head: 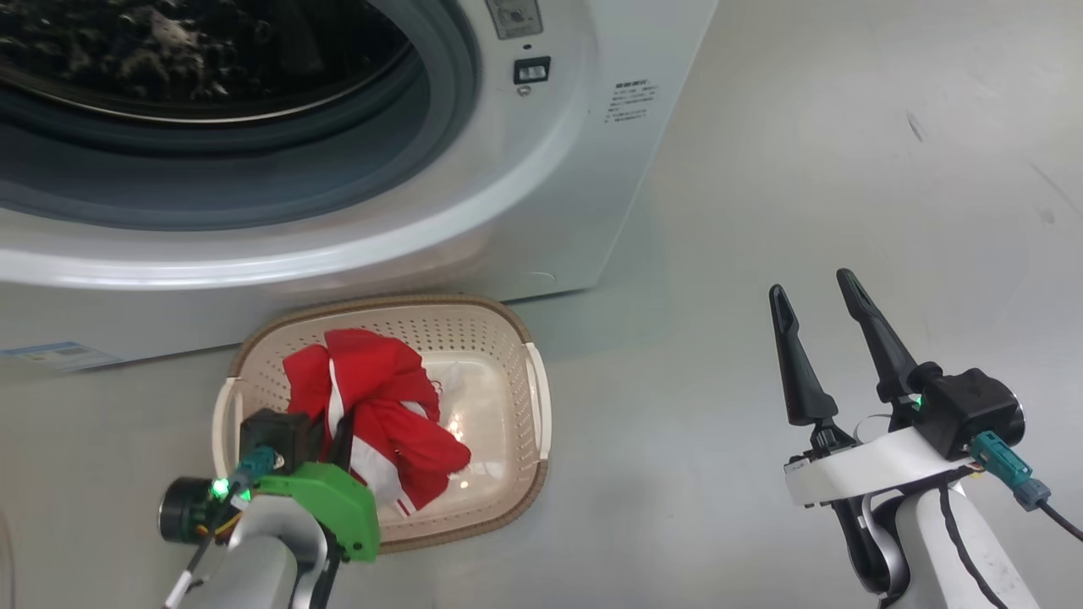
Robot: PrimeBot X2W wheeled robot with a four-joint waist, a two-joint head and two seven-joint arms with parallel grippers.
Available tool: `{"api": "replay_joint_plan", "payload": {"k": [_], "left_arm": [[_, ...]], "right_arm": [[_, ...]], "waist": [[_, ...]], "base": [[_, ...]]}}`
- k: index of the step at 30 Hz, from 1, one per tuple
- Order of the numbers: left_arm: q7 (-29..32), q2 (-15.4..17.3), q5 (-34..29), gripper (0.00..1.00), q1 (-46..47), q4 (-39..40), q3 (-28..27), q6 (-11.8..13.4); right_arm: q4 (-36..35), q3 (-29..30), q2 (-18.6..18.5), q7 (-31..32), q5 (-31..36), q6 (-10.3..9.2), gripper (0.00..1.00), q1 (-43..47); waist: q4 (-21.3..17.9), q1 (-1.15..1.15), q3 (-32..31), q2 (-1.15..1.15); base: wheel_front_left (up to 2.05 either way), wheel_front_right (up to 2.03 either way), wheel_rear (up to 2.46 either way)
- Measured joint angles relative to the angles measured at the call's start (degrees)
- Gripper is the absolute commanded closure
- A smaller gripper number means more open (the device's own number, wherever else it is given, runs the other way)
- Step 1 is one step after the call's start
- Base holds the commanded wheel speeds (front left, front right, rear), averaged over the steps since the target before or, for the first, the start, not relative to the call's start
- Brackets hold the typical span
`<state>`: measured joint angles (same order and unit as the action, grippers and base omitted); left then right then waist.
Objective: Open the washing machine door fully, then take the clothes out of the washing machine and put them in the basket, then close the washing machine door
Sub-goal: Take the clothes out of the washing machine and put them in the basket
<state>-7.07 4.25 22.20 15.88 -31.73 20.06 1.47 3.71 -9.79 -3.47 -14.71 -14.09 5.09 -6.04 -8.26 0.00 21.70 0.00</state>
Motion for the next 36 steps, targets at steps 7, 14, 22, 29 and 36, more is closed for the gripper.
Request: {"api": "replay_joint_plan", "payload": {"k": [7, 14, 22, 29, 36], "left_arm": [[1.6, 0.7, 0.0, 1.00, 6.3, -5.3, -1.1, -0.8], [3.5, 2.2, 0.0, 1.00, 11.4, -10.4, -1.6, -1.6], [5.8, 2.7, 0.8, 0.00, 14.8, -17.3, -2.1, -2.5], [4.4, 2.6, 0.8, 0.00, 16.7, -21.2, -2.7, -2.5], [1.0, 2.5, 0.8, 0.00, 17.7, -22.9, -3.3, -2.8]], "right_arm": [[-1.2, -0.4, 0.2, 0.0, -0.6, 0.09, 0.00, -1.8], [-1.9, -0.6, 0.3, 0.0, -1.0, 0.14, 0.00, -3.6], [-2.2, -0.9, 0.7, 0.0, -1.6, 0.33, 0.00, -6.0], [-1.5, -0.2, 0.9, 0.0, -1.6, 0.24, 0.00, -6.5], [-1.2, 0.5, 0.9, 0.0, -1.6, -0.14, 0.00, -6.5]], "waist": [[-2.7, 0.00, 4.6, 0.00], [-5.3, 0.00, 9.6, 0.00], [-8.0, 0.00, 14.7, 0.00], [-9.8, 0.00, 16.3, 0.00], [-8.8, 0.00, 14.9, 0.00]], "base": [[0.00, 0.00, 0.00], [0.00, 0.00, 0.00], [0.00, 0.00, 0.00], [0.00, 0.00, 0.00], [0.00, 0.00, 0.00]]}}
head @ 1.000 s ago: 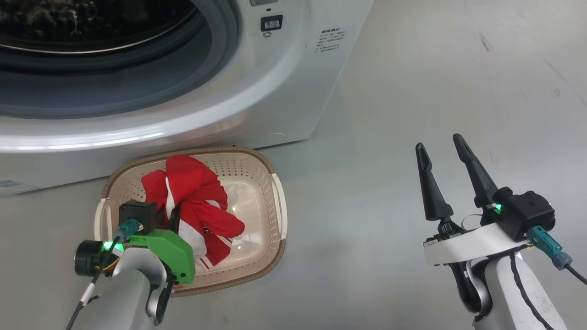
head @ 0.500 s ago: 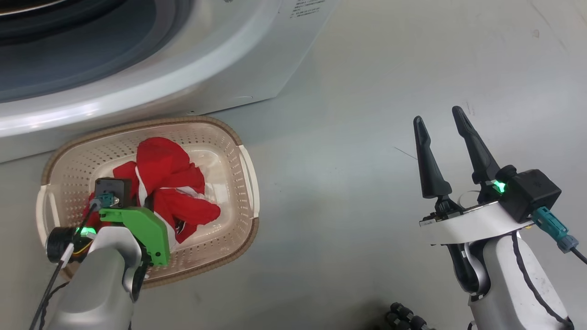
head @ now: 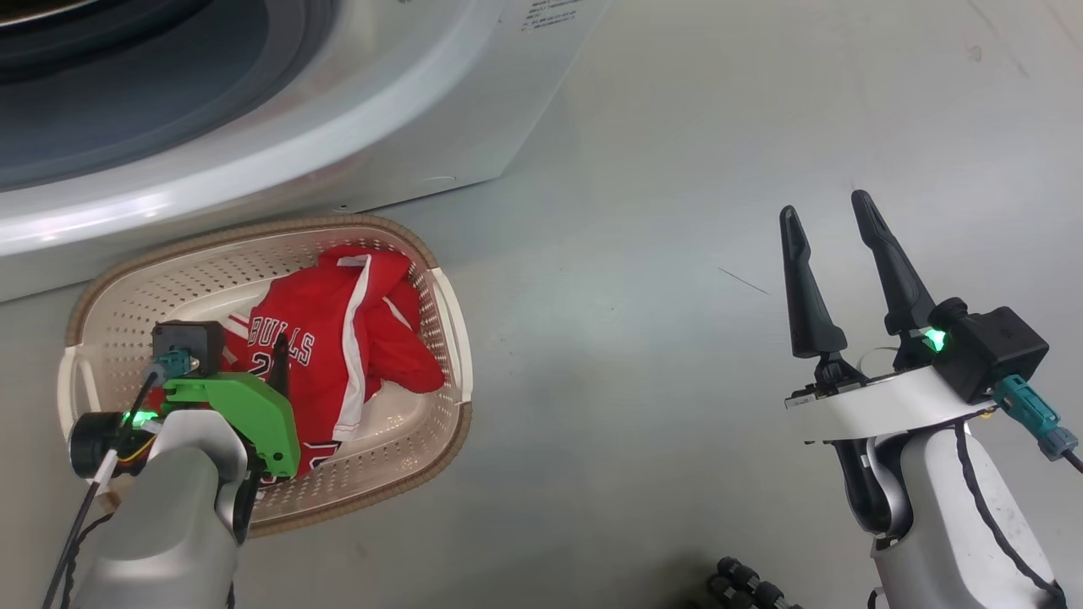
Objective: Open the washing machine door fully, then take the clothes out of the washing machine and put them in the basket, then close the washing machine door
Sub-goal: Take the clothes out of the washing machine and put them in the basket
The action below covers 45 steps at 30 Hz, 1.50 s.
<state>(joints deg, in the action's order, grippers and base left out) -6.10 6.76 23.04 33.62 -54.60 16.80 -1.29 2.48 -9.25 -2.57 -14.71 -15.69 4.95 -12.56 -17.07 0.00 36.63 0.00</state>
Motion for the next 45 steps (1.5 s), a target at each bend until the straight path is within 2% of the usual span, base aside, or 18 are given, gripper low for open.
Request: {"api": "replay_joint_plan", "payload": {"k": [9, 14, 20, 29, 40, 45], "left_arm": [[-7.2, -1.1, 0.1, 0.00, 0.4, -0.1, -0.3, -0.4], [-8.3, -2.5, 0.3, 0.00, 0.4, 1.5, -1.0, -0.5], [-8.3, -2.6, 0.6, 0.00, 0.0, 4.4, -1.9, -0.4], [-8.3, -3.0, -1.5, 0.00, -2.7, 17.0, -3.9, 0.5], [-8.3, -3.4, -4.6, 0.00, -9.7, 26.3, -4.2, 1.1], [-8.3, -3.3, -5.1, 0.00, -13.9, 29.9, -4.5, 2.1]], "right_arm": [[1.5, 1.0, 0.0, 0.0, 0.2, -0.03, 0.00, 0.0], [1.8, 2.1, -0.6, 0.0, 0.8, -0.03, 0.00, 0.1], [2.3, 2.8, -1.4, 0.0, 1.7, -0.03, 0.00, 0.3], [3.5, 4.2, -2.7, 0.0, 2.1, -0.08, 0.00, 2.9], [4.1, 5.2, -3.1, 0.0, 2.5, -0.56, 0.00, 5.2], [4.7, 5.2, -3.0, 0.0, 2.7, -0.58, 0.00, 7.2]], "waist": [[2.7, 0.00, -2.8, 0.00], [4.9, 0.00, -4.8, 0.00], [8.0, 0.00, -7.6, 0.00], [12.8, 0.00, -12.3, 0.00], [17.5, 0.00, -18.0, 0.00], [19.0, 0.00, -21.2, 0.00]], "base": [[0.00, 0.00, 0.00], [0.00, 0.00, 0.00], [0.00, 0.00, 0.00], [0.00, 0.00, 0.00], [0.00, 0.00, 0.00], [0.00, 0.00, 0.00]]}}
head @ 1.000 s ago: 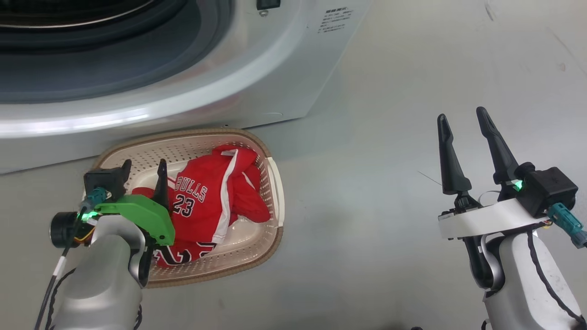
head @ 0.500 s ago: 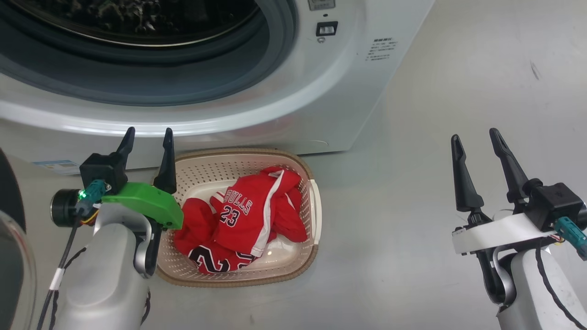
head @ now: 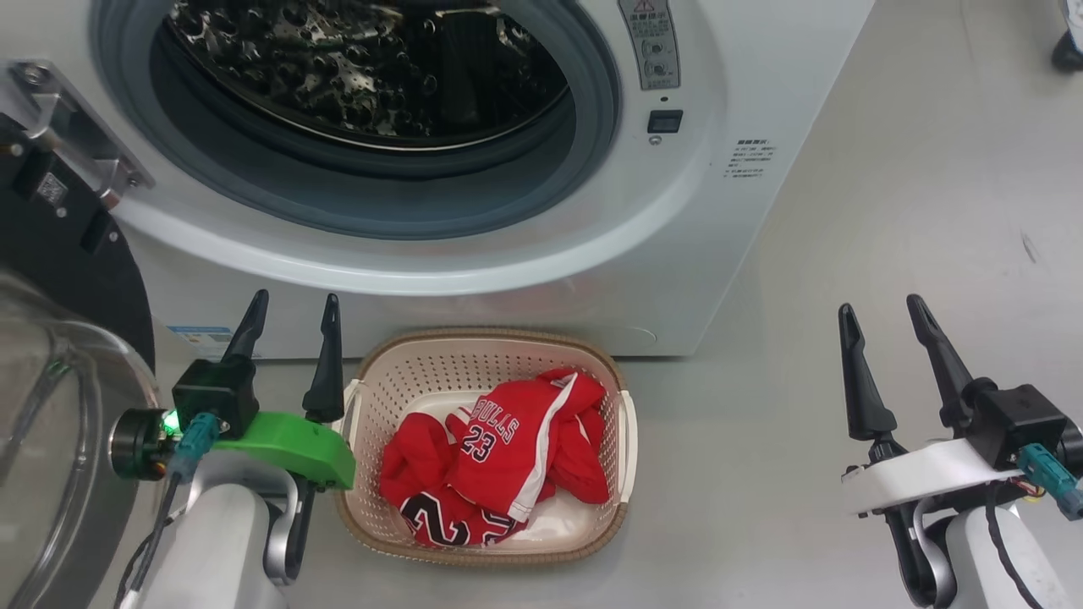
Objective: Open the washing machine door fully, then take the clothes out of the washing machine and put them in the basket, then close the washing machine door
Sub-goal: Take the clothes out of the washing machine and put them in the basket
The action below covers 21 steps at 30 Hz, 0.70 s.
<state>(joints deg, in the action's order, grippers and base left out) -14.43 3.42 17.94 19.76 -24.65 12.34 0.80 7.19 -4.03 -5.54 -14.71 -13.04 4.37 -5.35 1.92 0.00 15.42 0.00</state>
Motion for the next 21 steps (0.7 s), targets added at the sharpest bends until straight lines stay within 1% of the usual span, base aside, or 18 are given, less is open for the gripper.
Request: {"api": "replay_joint_plan", "payload": {"k": [3, 9, 12, 21], "left_arm": [[0.0, 0.0, -0.9, 0.00, -1.9, 2.3, 0.0, 0.4], [0.0, 0.5, -2.0, 0.00, -6.2, 6.2, 0.2, 1.0], [0.0, 0.9, -2.4, 0.00, -7.9, 7.4, 0.6, 1.0], [0.0, 1.6, -3.1, 0.00, -11.9, 11.2, 1.0, 1.7]], "right_arm": [[0.1, 0.3, 0.1, 0.0, 0.0, -0.49, 0.00, 1.5], [0.4, -0.1, 0.5, 0.0, 0.0, -0.52, 0.00, 3.3], [0.4, -0.1, 0.6, 0.0, 0.0, -0.57, 0.00, 4.6], [-0.2, -0.4, 0.9, 0.0, 0.0, -1.54, 0.00, 6.7]], "waist": [[0.7, 0.00, -1.8, 0.00], [2.0, 0.00, -5.4, 0.00], [2.2, 0.00, -6.6, 0.00], [2.0, 0.00, -8.7, 0.00]], "base": [[0.00, 0.00, 0.00], [0.00, 0.00, 0.00], [0.00, 0.00, 0.00], [0.00, 0.00, 0.00]]}}
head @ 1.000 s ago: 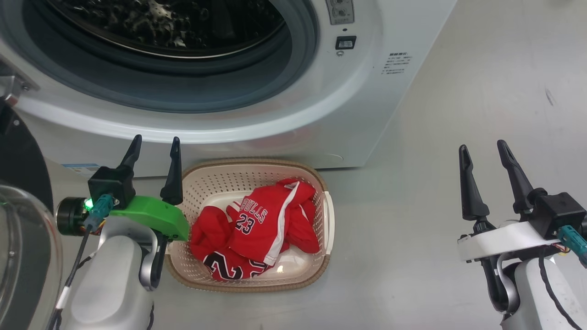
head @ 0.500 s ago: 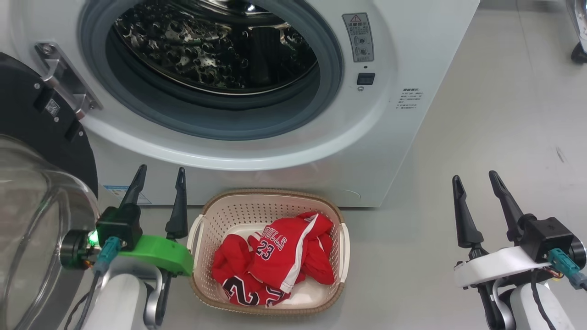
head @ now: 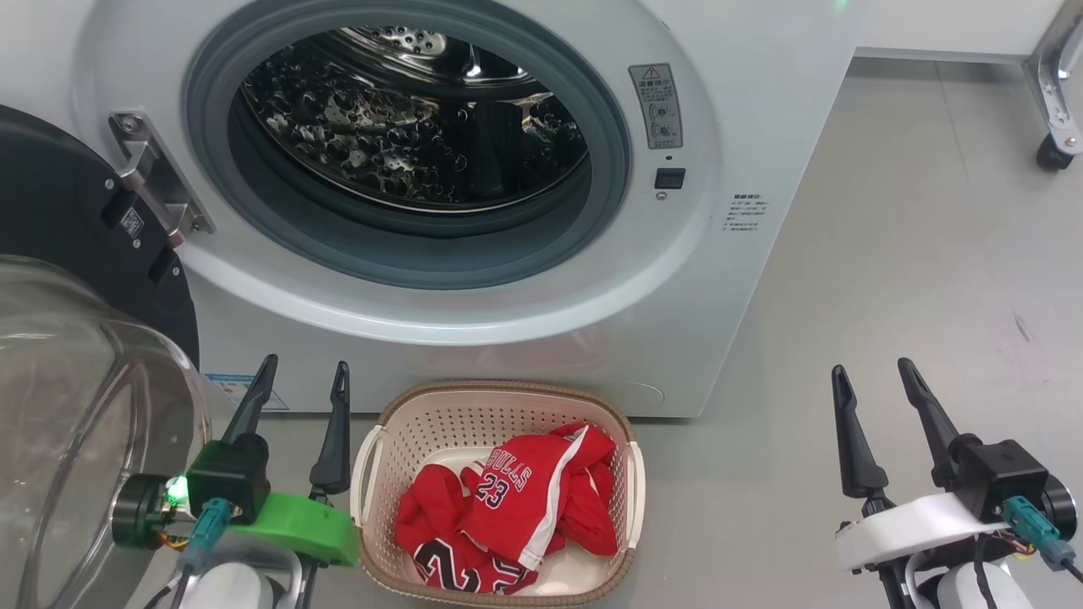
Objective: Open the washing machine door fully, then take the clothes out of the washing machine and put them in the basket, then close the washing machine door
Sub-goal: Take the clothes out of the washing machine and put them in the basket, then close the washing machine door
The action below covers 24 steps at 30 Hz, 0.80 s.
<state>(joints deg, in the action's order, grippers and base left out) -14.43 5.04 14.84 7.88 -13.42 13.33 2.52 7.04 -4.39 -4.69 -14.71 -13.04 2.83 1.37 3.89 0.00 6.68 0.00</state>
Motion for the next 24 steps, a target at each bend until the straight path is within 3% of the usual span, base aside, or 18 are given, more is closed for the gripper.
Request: {"api": "replay_joint_plan", "payload": {"k": [24], "left_arm": [[3.5, 2.2, -2.3, 0.00, -6.2, 7.7, 0.8, 1.7]], "right_arm": [[-1.2, -0.6, 0.3, 0.0, 0.1, -0.99, 0.00, 3.0]], "waist": [[-1.1, 0.00, -2.7, 0.00]], "base": [[0.00, 0.00, 0.00]]}}
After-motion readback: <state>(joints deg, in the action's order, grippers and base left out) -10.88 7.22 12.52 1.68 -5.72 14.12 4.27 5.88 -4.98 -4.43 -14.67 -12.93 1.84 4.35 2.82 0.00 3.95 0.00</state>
